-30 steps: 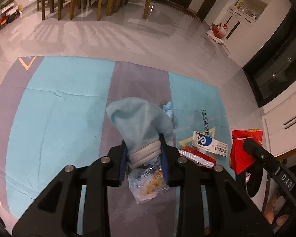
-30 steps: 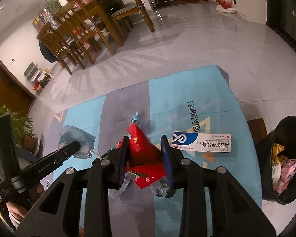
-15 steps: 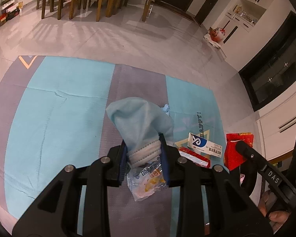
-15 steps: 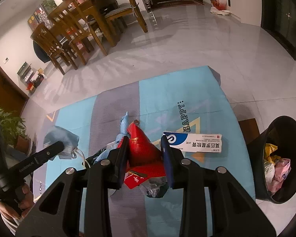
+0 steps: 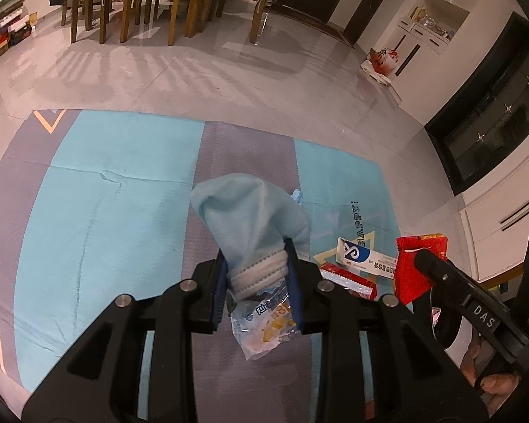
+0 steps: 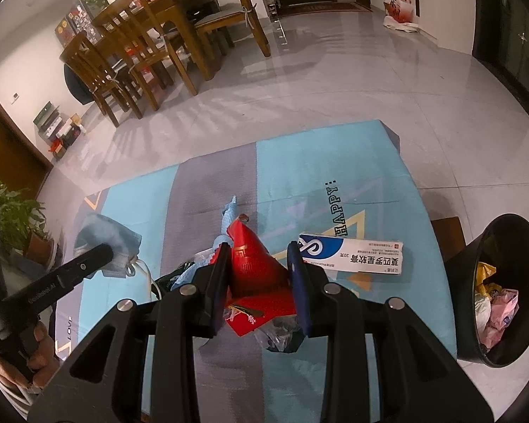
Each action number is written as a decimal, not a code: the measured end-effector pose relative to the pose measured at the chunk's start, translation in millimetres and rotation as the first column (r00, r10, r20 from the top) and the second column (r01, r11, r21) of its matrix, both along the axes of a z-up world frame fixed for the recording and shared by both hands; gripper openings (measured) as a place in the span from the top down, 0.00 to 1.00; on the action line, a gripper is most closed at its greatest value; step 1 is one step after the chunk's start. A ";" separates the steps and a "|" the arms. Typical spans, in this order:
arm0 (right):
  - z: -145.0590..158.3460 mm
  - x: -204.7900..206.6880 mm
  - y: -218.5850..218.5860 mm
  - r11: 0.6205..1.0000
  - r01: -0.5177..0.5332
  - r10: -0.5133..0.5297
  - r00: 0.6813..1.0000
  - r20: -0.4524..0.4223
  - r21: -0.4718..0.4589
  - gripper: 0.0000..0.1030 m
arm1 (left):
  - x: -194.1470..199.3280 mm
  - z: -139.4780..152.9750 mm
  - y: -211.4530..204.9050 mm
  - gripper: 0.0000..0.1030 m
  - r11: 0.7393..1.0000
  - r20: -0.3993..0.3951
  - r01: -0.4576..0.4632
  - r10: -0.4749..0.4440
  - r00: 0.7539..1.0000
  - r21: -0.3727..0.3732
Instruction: Collect trash
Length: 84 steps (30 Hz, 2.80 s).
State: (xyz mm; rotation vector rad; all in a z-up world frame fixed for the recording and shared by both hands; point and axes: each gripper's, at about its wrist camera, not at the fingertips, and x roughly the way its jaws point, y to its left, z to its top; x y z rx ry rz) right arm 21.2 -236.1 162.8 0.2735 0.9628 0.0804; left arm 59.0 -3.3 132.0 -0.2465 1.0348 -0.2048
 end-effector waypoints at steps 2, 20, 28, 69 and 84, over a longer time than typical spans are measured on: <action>-0.3 -1.2 0.9 1.000 -0.007 0.007 1.000 0.001 -0.005 0.68 | 0.5 0.5 1.8 0.71 1.000 0.002 -0.006 0.006 1.000 0.000; 0.1 -1.7 12.3 0.997 -0.031 0.031 1.000 -0.002 -0.071 0.68 | 4.5 -5.4 -2.4 0.69 1.000 -0.023 0.004 -0.004 1.000 0.000; 3.0 -0.8 5.7 0.998 -0.019 0.019 1.000 -0.003 -0.061 0.68 | 4.9 -2.9 -3.8 0.69 1.000 -0.020 0.014 -0.014 1.000 -0.004; 21.8 -16.7 -87.7 0.977 0.204 -0.200 0.977 0.069 -0.058 0.68 | 1.0 -14.6 -58.3 0.69 0.996 -0.036 0.093 -0.093 0.995 0.007; 45.5 -62.3 -194.3 0.871 0.485 -0.470 0.869 0.155 -0.078 0.68 | -6.1 58.6 -165.4 0.69 0.962 0.150 0.250 -0.234 0.961 -0.105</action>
